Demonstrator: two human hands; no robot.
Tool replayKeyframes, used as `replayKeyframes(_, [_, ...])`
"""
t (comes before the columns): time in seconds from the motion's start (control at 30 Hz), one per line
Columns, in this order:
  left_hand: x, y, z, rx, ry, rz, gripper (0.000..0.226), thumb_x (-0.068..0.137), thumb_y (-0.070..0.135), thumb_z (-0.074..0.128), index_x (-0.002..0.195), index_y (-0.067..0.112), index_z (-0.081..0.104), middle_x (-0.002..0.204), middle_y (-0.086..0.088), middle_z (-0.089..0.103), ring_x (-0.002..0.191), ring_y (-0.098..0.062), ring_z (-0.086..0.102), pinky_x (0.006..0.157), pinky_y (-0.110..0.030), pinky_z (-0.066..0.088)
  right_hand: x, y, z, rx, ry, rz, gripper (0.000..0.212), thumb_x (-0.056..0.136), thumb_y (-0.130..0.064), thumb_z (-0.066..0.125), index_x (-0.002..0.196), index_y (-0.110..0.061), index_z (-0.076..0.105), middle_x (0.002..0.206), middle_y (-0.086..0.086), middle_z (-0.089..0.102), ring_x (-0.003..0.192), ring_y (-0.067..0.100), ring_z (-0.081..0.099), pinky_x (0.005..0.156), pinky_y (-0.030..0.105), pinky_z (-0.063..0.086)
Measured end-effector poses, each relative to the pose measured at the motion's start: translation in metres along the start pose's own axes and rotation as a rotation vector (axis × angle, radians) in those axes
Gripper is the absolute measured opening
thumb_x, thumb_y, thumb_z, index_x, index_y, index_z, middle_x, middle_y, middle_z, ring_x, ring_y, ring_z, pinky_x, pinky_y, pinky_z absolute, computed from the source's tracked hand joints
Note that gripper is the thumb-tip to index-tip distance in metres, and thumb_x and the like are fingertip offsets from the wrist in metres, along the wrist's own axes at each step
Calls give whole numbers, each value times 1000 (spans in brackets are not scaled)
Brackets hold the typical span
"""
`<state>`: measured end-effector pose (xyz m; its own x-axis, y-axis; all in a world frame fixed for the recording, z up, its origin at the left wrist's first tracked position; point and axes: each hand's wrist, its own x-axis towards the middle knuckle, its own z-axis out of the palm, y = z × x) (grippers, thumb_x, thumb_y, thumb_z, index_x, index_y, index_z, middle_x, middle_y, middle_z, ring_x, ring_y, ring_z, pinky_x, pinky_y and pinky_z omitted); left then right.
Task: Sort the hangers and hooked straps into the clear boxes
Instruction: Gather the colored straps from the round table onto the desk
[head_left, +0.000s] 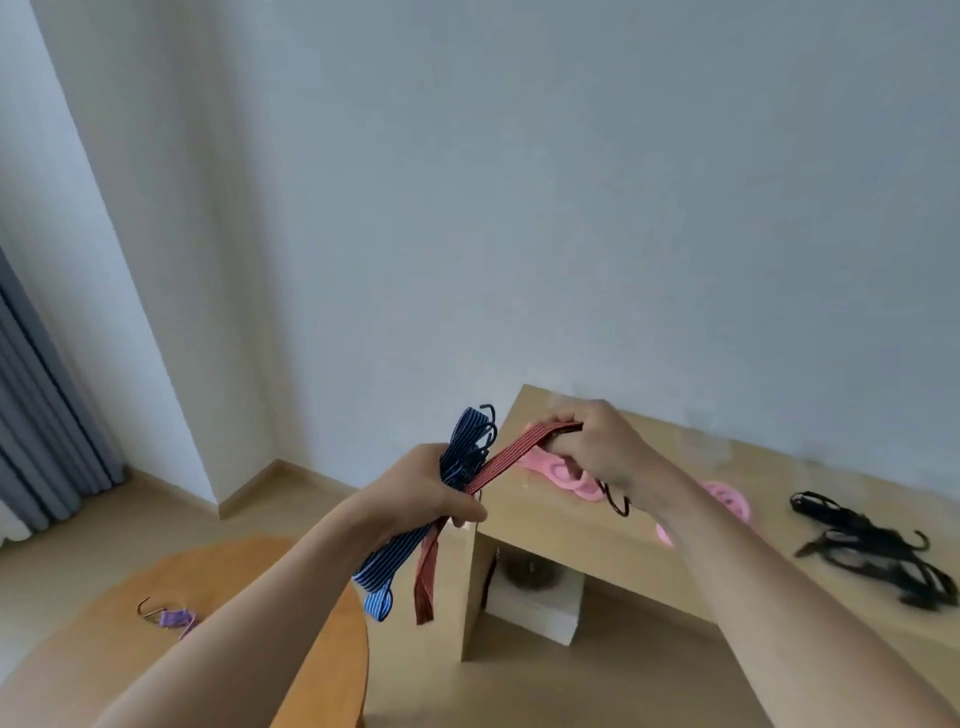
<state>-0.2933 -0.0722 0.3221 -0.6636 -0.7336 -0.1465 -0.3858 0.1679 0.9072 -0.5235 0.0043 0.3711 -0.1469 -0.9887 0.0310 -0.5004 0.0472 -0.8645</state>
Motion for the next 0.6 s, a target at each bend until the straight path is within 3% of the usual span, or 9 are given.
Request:
replayKeyframes(0.17, [16, 19, 66, -76, 99, -12, 24, 84, 29, 79, 99, 13, 72, 80, -5, 78, 66, -14, 71, 51, -28, 48, -54, 57, -91, 316, 326, 85, 26, 89, 1, 60, 85, -16, 78, 56, -5, 46, 47, 13, 36, 48, 24, 40])
replayKeyframes(0.23, [24, 39, 102, -148, 107, 19, 19, 92, 28, 74, 101, 11, 72, 81, -5, 78, 64, -16, 70, 48, -27, 46, -81, 78, -116, 321, 371, 103, 18, 91, -1, 64, 87, -16, 73, 57, -7, 49, 47, 12, 42, 47, 21, 42])
replayKeyframes(0.3, [31, 67, 143, -285, 105, 43, 19, 96, 25, 71, 101, 7, 69, 80, -7, 76, 61, -16, 69, 46, -26, 45, -112, 99, -136, 254, 327, 138, 7, 91, -13, 73, 95, -14, 68, 70, -5, 57, 53, 7, 55, 51, 16, 44])
replayKeyframes(0.4, [40, 113, 209, -492, 28, 45, 23, 96, 23, 73, 105, 2, 68, 88, -12, 78, 74, -23, 76, 42, -24, 45, -160, 133, -153, 172, 185, 129, 28, 87, -30, 80, 105, -14, 66, 88, -11, 60, 68, -3, 60, 61, 10, 45])
replayKeyframes(0.47, [42, 140, 255, -555, -105, 48, 26, 94, 23, 75, 106, 2, 67, 98, -16, 79, 86, -28, 78, 40, -22, 45, -191, 151, -159, 224, 126, 83, 31, 84, -33, 82, 109, -21, 69, 84, -20, 61, 71, -5, 57, 68, 9, 43])
replayKeyframes(0.53, [43, 161, 300, -587, -247, 55, 31, 90, 23, 78, 108, 1, 66, 103, -18, 76, 82, -26, 74, 39, -22, 43, -218, 169, -167, 299, 123, 97, 36, 80, -36, 85, 111, -24, 71, 80, -10, 56, 74, 7, 50, 76, 22, 39])
replayKeyframes(0.6, [45, 179, 344, -645, -368, 55, 38, 86, 22, 79, 114, -1, 66, 108, -22, 75, 79, -24, 73, 38, -20, 43, -245, 185, -179, 361, 131, 135, 44, 73, -43, 87, 110, -23, 73, 84, -4, 60, 78, 16, 54, 82, 31, 45])
